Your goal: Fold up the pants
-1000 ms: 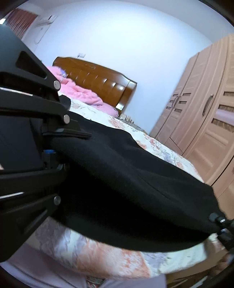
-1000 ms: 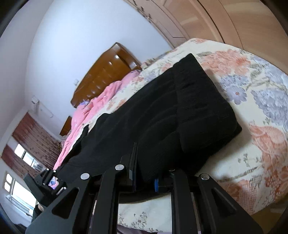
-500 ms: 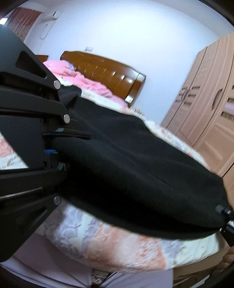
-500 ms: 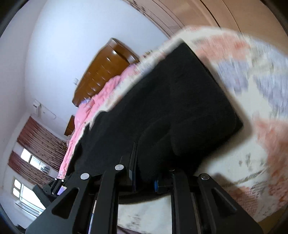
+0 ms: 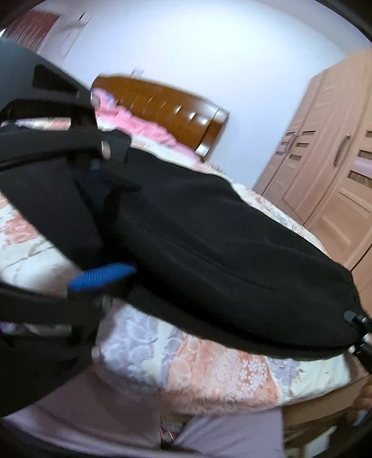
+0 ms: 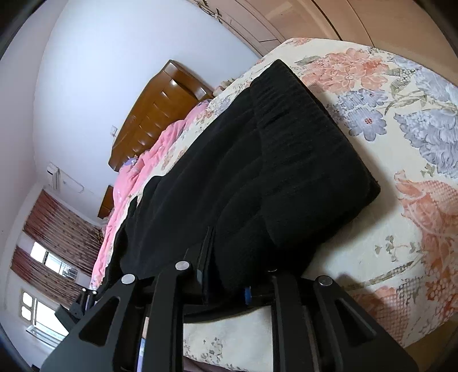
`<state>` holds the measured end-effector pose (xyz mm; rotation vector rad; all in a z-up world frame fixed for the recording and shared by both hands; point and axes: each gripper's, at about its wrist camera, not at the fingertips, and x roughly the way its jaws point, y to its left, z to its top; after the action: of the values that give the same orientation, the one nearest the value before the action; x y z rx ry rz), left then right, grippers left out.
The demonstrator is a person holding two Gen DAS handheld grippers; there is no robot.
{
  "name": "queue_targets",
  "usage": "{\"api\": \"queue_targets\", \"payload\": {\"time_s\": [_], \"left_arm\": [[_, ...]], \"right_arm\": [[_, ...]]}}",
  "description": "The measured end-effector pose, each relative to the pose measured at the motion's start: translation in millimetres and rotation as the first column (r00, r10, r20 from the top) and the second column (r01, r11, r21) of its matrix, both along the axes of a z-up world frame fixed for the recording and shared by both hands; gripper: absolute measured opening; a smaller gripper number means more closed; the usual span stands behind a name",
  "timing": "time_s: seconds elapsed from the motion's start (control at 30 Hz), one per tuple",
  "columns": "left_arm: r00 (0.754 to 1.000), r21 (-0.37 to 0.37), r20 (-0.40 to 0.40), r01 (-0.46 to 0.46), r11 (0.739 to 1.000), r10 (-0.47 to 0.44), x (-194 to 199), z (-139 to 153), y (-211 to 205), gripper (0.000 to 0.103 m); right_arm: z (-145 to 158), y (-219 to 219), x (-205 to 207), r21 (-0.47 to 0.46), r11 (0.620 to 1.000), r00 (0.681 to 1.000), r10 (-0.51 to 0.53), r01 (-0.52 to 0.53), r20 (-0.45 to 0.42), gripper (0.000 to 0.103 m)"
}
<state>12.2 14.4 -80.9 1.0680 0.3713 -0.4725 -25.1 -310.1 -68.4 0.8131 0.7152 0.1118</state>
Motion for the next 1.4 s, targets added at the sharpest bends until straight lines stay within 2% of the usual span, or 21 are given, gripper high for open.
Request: {"api": "queue_targets", "payload": {"time_s": [0.07, 0.13, 0.23, 0.37, 0.4, 0.47, 0.53, 0.57, 0.63, 0.77, 0.9, 0.93, 1.0, 1.03, 1.07, 1.1, 1.13, 1.17, 1.23, 1.3, 1.4], "left_arm": [[1.000, -0.033, -0.030, -0.010, 0.999, 0.009, -3, 8, 9, 0.076], [0.997, -0.084, -0.072, -0.024, 0.996, 0.018, -5, 18, 19, 0.076], [0.997, -0.170, -0.069, -0.054, 0.984, 0.043, -2, 35, 26, 0.076], [0.998, -0.101, -0.059, -0.033, 0.994, 0.027, 18, 31, 22, 0.076], [0.996, -0.119, -0.081, -0.053, 0.991, 0.043, 24, 35, 24, 0.076], [0.979, -0.264, -0.190, -0.127, 0.956, 0.077, 42, 51, 35, 0.077], [0.951, -0.421, -0.290, -0.224, 0.879, 0.104, 61, 72, 52, 0.090], [0.931, -0.487, -0.333, -0.308, 0.817, 0.153, 75, 82, 62, 0.101], [0.897, -0.512, -0.373, -0.414, 0.753, 0.240, 98, 94, 65, 0.101], [0.833, -0.422, -0.421, -0.530, 0.735, 0.359, 153, 100, 44, 0.101], [0.697, -0.239, -0.470, -0.691, 0.682, 0.541, 215, 74, 37, 0.101], [0.646, -0.173, -0.468, -0.737, 0.654, 0.603, 231, 63, 37, 0.101], [0.589, -0.101, -0.475, -0.775, 0.624, 0.654, 244, 52, 42, 0.093], [0.572, -0.076, -0.483, -0.782, 0.619, 0.663, 247, 47, 44, 0.088], [0.557, -0.055, -0.485, -0.789, 0.612, 0.674, 249, 42, 46, 0.071], [0.550, -0.066, -0.502, -0.794, 0.605, 0.667, 247, 40, 50, 0.042], [0.542, -0.085, -0.519, -0.802, 0.591, 0.661, 243, 42, 54, 0.021], [0.537, -0.108, -0.517, -0.813, 0.572, 0.667, 238, 46, 60, 0.009], [0.565, -0.200, -0.516, -0.810, 0.551, 0.644, 222, 59, 70, 0.008], [0.591, -0.304, -0.514, -0.803, 0.512, 0.622, 196, 75, 90, 0.008], [0.614, -0.421, -0.534, -0.790, 0.446, 0.582, 151, 95, 123, 0.008]], "right_arm": [[3, -1, -4, 0.003, 1.000, 1.000, 0.003, -0.002, -0.014, 0.020], [8, -3, -12, -0.015, 1.000, 1.000, 0.000, 0.000, -0.023, 0.023], [13, -4, -25, -0.057, 0.998, 1.000, -0.003, 0.002, -0.023, 0.030], [25, -3, -32, -0.062, 0.998, 1.000, -0.014, 0.014, -0.003, 0.030], [29, -2, -34, -0.088, 0.996, 1.000, -0.020, 0.020, 0.002, 0.030], [37, 4, -37, -0.135, 0.990, 0.999, -0.030, 0.033, 0.020, 0.030], [43, 14, -36, -0.175, 0.984, 0.999, -0.030, 0.036, 0.038, 0.031], [45, 21, -35, -0.200, 0.979, 0.999, -0.018, 0.028, 0.049, 0.031], [45, 33, -33, -0.229, 0.973, 0.998, 0.006, 0.009, 0.064, 0.031], [55, 51, -30, -0.310, 0.949, 0.992, 0.086, -0.054, 0.089, 0.037], [59, 66, -23, -0.365, 0.927, 0.988, 0.123, -0.080, 0.096, 0.047], [59, 68, -21, -0.364, 0.927, 0.987, 0.131, -0.087, 0.097, 0.049], [60, 76, -13, -0.375, 0.921, 0.983, 0.156, -0.109, 0.097, 0.051], [60, 81, -9, -0.389, 0.913, 0.981, 0.169, -0.119, 0.097, 0.052], [62, 86, -5, -0.412, 0.903, 0.979, 0.180, -0.125, 0.098, 0.052], [67, 95, 0, -0.456, 0.881, 0.975, 0.192, -0.123, 0.108, 0.052], [70, 101, 1, -0.479, 0.870, 0.973, 0.200, -0.121, 0.117, 0.052], [74, 106, 4, -0.501, 0.857, 0.969, 0.210, -0.119, 0.128, 0.052], [78, 118, 8, -0.528, 0.840, 0.962, 0.232, -0.123, 0.146, 0.059], [75, 120, 9, -0.531, 0.833, 0.955, 0.263, -0.153, 0.137, 0.068], [64, 112, 5, -0.553, 0.820, 0.966, 0.239, -0.148, 0.096, 0.068]]}}
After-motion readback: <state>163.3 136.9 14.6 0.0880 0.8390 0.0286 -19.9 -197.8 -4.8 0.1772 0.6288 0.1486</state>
